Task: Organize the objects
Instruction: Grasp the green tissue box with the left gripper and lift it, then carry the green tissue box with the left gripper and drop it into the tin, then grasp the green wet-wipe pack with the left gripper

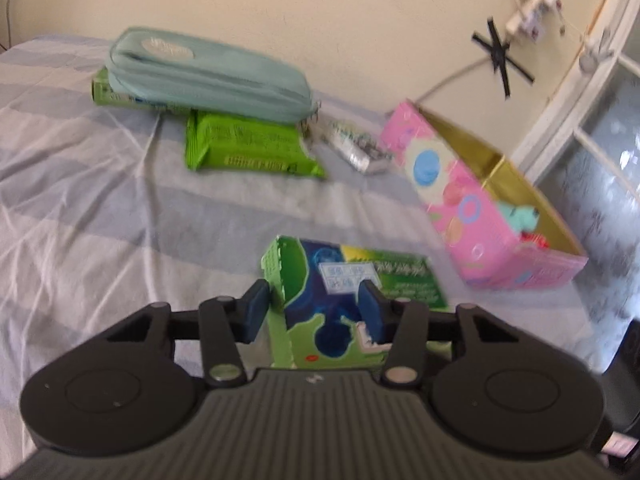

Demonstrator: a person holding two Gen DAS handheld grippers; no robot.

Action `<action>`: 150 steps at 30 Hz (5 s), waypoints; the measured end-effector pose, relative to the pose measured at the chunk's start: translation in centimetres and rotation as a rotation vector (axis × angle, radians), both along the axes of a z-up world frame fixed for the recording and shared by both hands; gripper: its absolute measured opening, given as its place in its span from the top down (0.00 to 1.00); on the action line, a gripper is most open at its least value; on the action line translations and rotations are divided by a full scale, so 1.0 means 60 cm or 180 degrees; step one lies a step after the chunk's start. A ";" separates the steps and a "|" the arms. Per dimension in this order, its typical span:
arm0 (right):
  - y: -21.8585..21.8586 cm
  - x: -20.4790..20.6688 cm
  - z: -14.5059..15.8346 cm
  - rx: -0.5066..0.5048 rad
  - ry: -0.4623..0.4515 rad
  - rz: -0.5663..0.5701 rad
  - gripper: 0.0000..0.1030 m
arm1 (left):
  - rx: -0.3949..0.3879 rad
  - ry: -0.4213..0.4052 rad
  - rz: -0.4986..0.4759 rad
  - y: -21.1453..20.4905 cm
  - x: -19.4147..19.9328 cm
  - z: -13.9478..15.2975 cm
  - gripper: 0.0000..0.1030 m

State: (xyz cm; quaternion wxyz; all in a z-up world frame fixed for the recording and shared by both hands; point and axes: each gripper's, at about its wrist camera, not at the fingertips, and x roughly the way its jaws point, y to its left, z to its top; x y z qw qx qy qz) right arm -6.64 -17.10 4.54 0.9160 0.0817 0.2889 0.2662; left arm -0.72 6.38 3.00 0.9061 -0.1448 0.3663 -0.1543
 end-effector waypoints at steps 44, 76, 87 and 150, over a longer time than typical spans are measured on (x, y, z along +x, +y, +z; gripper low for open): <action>-0.310 0.090 0.047 0.0030 -0.1116 -0.1805 0.45 | 0.0165 -0.1126 -0.1095 -0.411 0.146 0.107 0.44; -0.174 -0.006 0.031 0.0126 -0.1637 -0.0905 0.27 | 0.0745 -0.1312 0.0322 -0.135 0.038 0.027 0.24; 0.008 0.093 0.032 -0.0083 -0.1201 -0.0231 0.27 | 0.1080 -0.1360 0.1561 0.092 0.078 0.013 0.24; -0.030 0.010 -0.026 0.0079 -0.0151 -0.0322 0.79 | 0.0161 -0.0810 -0.0315 -0.072 0.011 -0.016 0.53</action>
